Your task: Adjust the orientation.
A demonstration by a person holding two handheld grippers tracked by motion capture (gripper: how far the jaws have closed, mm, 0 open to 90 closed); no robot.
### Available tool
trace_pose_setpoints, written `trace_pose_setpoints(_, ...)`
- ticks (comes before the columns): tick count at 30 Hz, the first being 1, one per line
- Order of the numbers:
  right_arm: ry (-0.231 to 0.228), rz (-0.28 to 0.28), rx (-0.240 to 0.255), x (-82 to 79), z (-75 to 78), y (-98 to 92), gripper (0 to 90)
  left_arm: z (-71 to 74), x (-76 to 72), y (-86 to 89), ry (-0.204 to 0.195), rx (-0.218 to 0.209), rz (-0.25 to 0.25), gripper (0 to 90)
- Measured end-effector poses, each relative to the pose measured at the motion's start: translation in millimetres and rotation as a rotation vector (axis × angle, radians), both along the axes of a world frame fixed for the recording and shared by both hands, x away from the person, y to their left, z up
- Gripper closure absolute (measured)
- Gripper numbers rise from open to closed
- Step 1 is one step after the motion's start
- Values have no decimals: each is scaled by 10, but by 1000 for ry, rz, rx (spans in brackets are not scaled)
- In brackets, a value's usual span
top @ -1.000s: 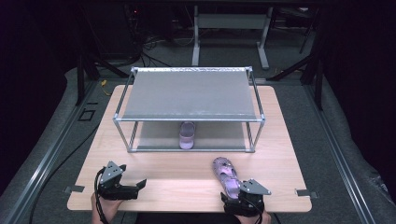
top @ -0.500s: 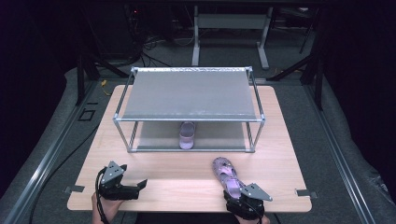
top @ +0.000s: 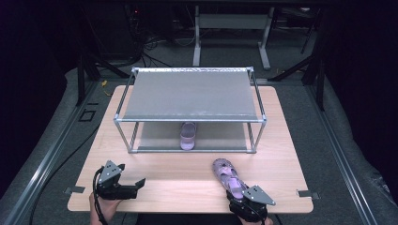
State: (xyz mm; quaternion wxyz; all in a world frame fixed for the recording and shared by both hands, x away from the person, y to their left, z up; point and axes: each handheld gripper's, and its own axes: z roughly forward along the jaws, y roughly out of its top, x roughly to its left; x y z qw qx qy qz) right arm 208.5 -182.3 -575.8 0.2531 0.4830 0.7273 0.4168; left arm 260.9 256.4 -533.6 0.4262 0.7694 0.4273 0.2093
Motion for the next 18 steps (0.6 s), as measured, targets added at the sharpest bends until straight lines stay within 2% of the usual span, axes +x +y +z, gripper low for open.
trace_pose_setpoints(1,-16,1,2,2,1,0,373,2,5,5,-4,-3,3,9)
trace_pose_setpoints(3,-10,0,4,1,18,-2,374,10,7,7,-5,-2,3,10)
trace_pose_setpoints(18,-67,19,5,-61,176,-36,375,33,11,-7,-11,26,10,5)
